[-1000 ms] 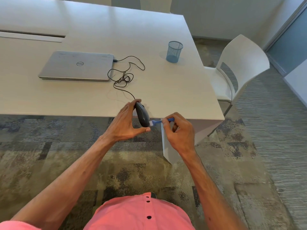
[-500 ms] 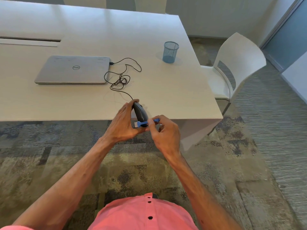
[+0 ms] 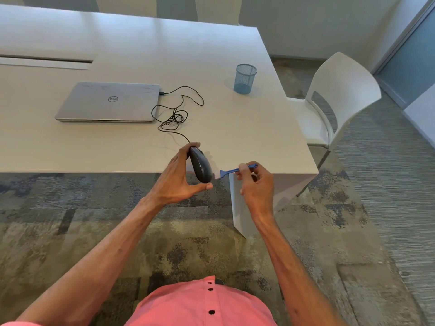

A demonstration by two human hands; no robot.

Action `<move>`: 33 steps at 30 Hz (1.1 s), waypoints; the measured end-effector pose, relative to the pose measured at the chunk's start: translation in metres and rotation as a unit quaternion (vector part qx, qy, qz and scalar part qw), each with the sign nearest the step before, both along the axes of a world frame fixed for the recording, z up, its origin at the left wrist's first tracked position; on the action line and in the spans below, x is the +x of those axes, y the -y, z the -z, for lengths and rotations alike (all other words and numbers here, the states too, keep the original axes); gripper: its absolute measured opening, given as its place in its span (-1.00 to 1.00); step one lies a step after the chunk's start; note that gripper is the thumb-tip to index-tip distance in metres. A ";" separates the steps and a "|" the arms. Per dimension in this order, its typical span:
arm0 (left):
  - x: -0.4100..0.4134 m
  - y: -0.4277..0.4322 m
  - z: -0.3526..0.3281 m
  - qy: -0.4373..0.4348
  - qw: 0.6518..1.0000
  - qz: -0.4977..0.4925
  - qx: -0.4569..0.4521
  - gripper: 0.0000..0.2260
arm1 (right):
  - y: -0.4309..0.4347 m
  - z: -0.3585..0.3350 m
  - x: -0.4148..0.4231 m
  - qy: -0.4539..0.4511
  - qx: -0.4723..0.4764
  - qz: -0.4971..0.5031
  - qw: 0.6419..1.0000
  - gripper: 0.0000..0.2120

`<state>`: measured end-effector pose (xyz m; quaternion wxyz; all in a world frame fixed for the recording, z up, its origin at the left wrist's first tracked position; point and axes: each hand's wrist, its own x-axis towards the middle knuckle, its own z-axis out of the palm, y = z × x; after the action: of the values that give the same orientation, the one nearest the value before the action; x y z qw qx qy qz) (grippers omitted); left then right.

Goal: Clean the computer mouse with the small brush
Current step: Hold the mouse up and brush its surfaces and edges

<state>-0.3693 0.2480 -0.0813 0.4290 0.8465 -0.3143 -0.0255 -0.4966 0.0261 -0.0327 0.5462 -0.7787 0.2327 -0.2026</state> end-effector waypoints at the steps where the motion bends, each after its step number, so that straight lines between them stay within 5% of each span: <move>1: 0.000 0.001 0.000 -0.002 1.000 0.000 -0.005 0.14 | 0.002 -0.002 0.003 0.006 0.059 -0.003 0.998 -0.74; 8: 0.000 0.011 -0.008 -0.015 0.999 -0.006 -0.030 0.19 | 0.014 -0.014 0.027 -0.001 0.288 -0.107 0.952 -0.71; 14: -0.001 0.027 -0.015 -0.005 1.000 0.007 -0.029 0.20 | 0.028 -0.018 0.053 -0.066 0.499 -0.192 0.843 -0.88; 18: 0.000 0.038 -0.018 -0.007 1.000 0.009 -0.029 0.18 | 0.033 -0.020 0.068 -0.101 0.512 -0.242 0.818 -0.87; 33: 0.038 0.053 -0.026 -0.025 0.999 -0.032 0.002 0.26 | 0.040 -0.010 0.127 -0.104 0.492 -0.203 0.840 -0.88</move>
<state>-0.3312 0.1951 -0.0550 0.4358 0.8559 -0.2764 -0.0331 -0.3697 -0.0136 -0.0229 0.8592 -0.4535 0.1935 0.1365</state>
